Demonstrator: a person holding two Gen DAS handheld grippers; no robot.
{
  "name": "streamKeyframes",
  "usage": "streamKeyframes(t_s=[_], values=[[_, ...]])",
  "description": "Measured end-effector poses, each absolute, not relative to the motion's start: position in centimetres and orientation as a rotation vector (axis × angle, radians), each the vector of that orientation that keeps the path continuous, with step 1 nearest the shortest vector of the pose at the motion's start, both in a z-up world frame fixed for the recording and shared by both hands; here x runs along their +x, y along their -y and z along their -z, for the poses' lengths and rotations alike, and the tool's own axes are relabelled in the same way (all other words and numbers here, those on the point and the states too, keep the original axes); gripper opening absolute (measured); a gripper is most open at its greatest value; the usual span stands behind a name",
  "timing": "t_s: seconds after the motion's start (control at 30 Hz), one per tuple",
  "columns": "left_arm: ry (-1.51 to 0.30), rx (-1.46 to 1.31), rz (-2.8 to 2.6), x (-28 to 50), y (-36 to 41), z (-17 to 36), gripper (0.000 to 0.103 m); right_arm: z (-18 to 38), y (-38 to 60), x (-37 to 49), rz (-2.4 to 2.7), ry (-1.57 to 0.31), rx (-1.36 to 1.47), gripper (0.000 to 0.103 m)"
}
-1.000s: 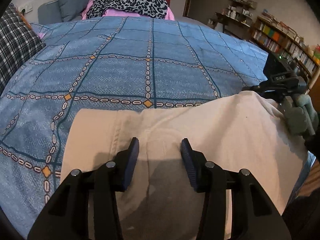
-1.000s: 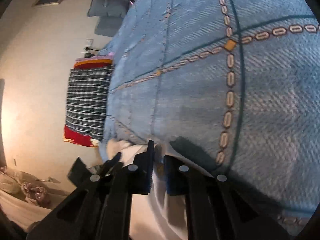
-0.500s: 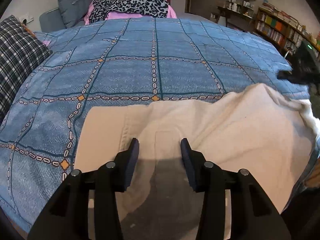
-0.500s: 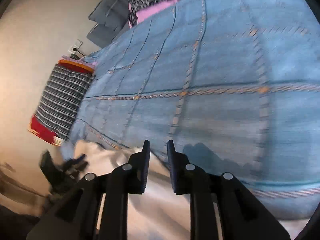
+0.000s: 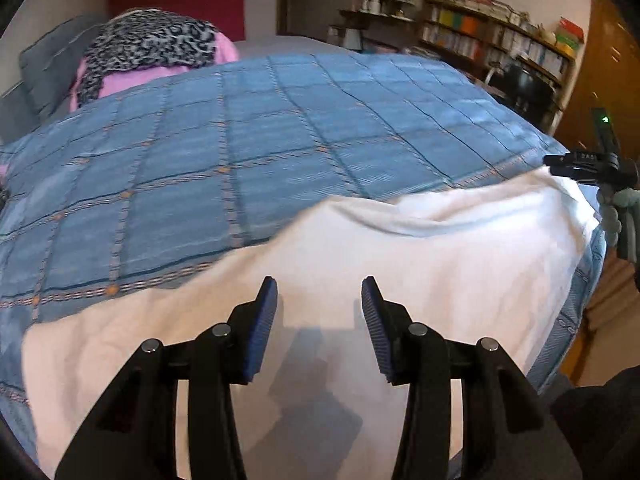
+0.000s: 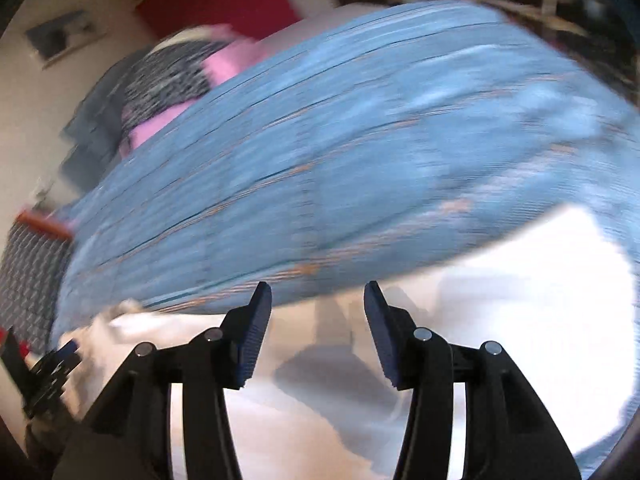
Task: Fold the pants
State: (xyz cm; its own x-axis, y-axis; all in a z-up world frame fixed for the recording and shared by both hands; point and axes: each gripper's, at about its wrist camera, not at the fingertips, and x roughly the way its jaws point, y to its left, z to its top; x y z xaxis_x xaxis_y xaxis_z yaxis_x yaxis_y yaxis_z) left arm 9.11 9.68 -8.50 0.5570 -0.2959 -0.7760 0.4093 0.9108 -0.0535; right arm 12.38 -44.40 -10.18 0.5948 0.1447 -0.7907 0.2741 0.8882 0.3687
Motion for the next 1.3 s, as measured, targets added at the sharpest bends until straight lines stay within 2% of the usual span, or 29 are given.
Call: streamKeyframes(t_s=[0.1, 0.27, 0.5, 0.57, 0.7, 0.87, 0.93, 0.97, 1.1, 1.3], values=[[-0.922, 0.132, 0.449, 8.8, -8.0, 9.2, 0.045, 10.1, 49.7, 8.7, 0.240, -0.908, 0.530, 0.049], [-0.955, 0.178, 0.482, 8.0, -5.9, 10.2, 0.045, 11.1, 55.8, 1.6, 0.305, -0.849, 0.752, 0.049], [-0.963, 0.209, 0.494, 7.8, -4.1, 10.1, 0.046, 14.2, 55.9, -2.2, 0.261, -0.831, 0.964, 0.049], [-0.959, 0.209, 0.497, 7.8, -4.1, 9.8, 0.051, 15.0, 55.1, -2.4, 0.273, -0.829, 0.989, 0.048], [-0.955, 0.215, 0.499, 7.6, -3.9, 9.6, 0.052, 15.7, 55.2, -2.1, 0.271, -0.803, 1.025, 0.047], [-0.971, 0.210, 0.494, 7.8, -3.7, 10.2, 0.052, 16.1, 55.8, -1.2, 0.300, -0.759, 1.054, 0.034], [-0.979, 0.211, 0.487, 7.9, -3.6, 10.5, 0.052, 15.7, 55.5, -1.0, 0.333, -0.768, 1.009, 0.016], [-0.982, 0.210, 0.483, 8.0, -3.6, 10.7, 0.052, 15.3, 55.3, -0.8, 0.353, -0.785, 0.974, 0.013], [-0.988, 0.202, 0.476, 8.3, -3.6, 10.9, 0.052, 14.1, 54.6, -1.5, 0.409, -0.831, 0.881, 0.013], [-0.987, 0.204, 0.478, 8.4, -3.5, 11.2, 0.053, 12.0, 54.3, -2.1, 0.335, -0.768, 0.875, 0.014]])
